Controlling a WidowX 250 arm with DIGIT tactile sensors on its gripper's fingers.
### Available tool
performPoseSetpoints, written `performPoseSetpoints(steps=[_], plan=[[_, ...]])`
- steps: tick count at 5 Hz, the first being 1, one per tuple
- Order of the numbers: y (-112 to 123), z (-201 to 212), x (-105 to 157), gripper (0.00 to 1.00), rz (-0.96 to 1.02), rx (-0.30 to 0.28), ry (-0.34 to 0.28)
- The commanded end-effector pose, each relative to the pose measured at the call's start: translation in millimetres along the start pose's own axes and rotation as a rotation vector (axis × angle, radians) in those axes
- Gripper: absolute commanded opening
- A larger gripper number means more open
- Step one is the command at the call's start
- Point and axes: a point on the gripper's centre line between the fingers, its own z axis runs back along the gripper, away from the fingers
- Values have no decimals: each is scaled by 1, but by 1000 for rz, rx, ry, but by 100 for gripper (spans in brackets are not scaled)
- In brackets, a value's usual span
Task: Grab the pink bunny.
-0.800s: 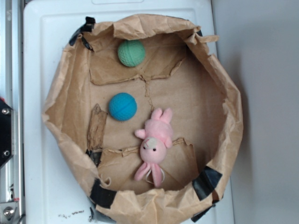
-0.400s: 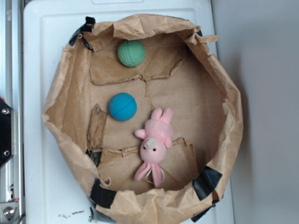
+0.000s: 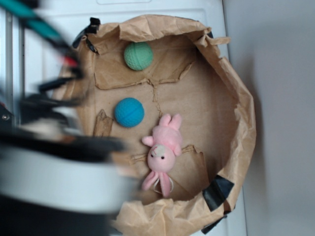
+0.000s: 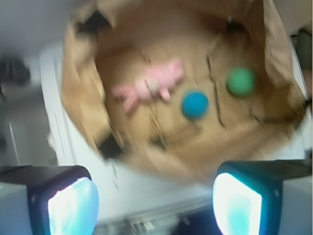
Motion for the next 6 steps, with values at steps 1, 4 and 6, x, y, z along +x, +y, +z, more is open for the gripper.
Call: performPoseSetpoints(steps=[1,4,6], plan=[[-15,0,51,100,159,-62,-68],[-15,0,51,100,159,-62,-68],[6,-39,73,100,238,-100,-104]])
